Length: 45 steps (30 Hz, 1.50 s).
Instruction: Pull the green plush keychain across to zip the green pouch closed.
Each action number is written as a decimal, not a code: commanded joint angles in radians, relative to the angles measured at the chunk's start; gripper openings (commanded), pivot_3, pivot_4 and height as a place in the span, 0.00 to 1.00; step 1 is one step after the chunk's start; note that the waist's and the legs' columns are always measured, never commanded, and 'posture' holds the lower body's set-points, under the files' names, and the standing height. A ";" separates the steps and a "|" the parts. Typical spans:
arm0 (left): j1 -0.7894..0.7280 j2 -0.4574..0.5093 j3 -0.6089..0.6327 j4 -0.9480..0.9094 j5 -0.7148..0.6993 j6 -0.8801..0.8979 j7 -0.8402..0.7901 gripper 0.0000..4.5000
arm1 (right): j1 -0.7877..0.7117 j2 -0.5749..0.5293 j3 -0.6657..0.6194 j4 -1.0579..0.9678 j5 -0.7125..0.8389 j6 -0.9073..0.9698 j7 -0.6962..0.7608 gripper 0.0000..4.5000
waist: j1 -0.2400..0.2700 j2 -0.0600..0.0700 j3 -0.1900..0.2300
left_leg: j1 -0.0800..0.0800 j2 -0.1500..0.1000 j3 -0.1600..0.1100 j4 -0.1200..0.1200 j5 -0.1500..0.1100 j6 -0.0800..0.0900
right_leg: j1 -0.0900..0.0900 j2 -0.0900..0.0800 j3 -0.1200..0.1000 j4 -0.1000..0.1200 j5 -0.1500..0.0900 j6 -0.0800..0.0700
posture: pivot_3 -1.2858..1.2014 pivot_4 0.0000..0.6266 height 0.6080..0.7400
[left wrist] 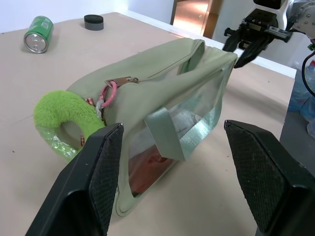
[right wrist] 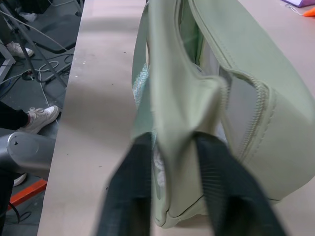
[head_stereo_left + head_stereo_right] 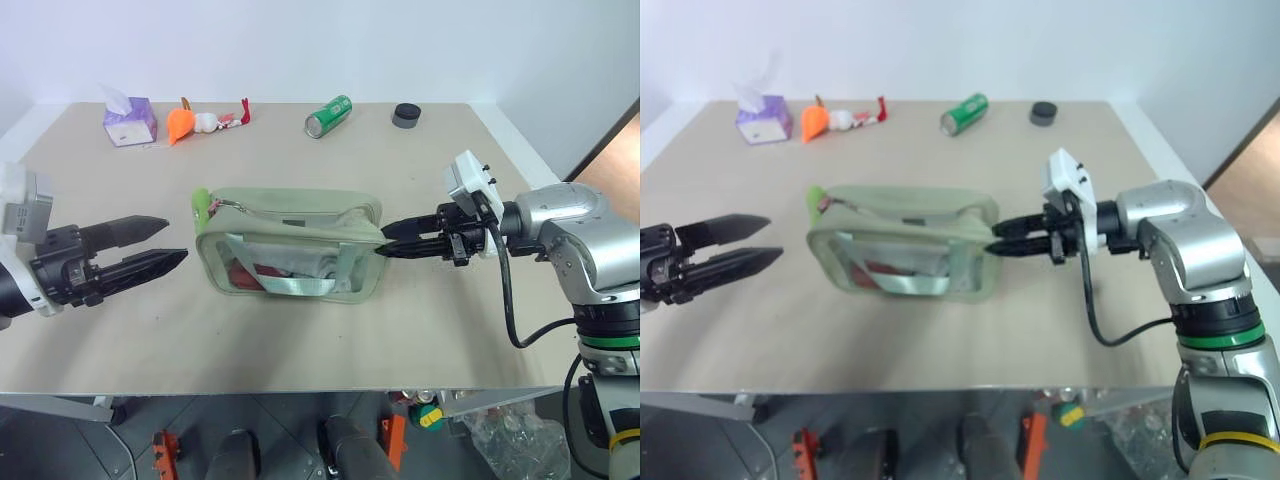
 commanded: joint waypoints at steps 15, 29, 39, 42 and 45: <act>-0.096 -0.071 -0.089 0.223 0.148 -0.048 0.152 0.75 | -0.049 0.026 0.001 0.005 -0.013 -0.015 -0.022 0.01 | -0.001 0.000 0.000 | 0.000 0.000 0.000 0.000 0.000 0.000 | 0.000 0.000 0.000 0.000 0.000 0.000 | 0.52 0.24 1.00; -0.272 -0.217 -0.252 0.361 0.279 -0.090 0.193 0.75 | -0.017 0.015 -0.016 -0.040 -0.007 0.002 -0.034 0.01 | -0.001 -0.001 -0.001 | 0.000 0.000 -0.001 0.001 0.000 0.000 | 0.001 0.001 0.000 0.000 0.001 0.000 | 0.52 0.24 1.00; -0.367 -0.272 -0.324 0.438 0.327 -0.087 0.164 0.75 | -0.001 -0.003 -0.031 -0.069 0.004 0.021 -0.049 0.01 | 0.000 -0.001 -0.001 | 0.000 0.000 -0.001 0.001 0.000 0.000 | 0.001 0.001 0.000 0.000 0.002 0.001 | 0.52 0.24 1.00; -0.377 -0.285 -0.321 0.449 0.329 -0.080 0.165 0.70 | 0.004 -0.006 -0.033 -0.076 0.008 0.024 -0.056 0.00 | 0.000 -0.001 -0.001 | 0.000 0.000 -0.001 0.001 0.000 0.000 | 0.001 0.001 0.000 0.000 0.002 0.001 | 0.52 0.24 1.00; -0.387 -0.296 -0.310 0.459 0.322 -0.075 0.167 0.50 | 0.006 -0.008 -0.033 -0.075 0.011 0.024 -0.062 0.00 | 0.000 -0.001 -0.001 | 0.000 0.000 -0.001 0.001 0.000 0.000 | 0.001 0.001 0.000 0.000 0.002 0.001 | 0.52 0.24 1.00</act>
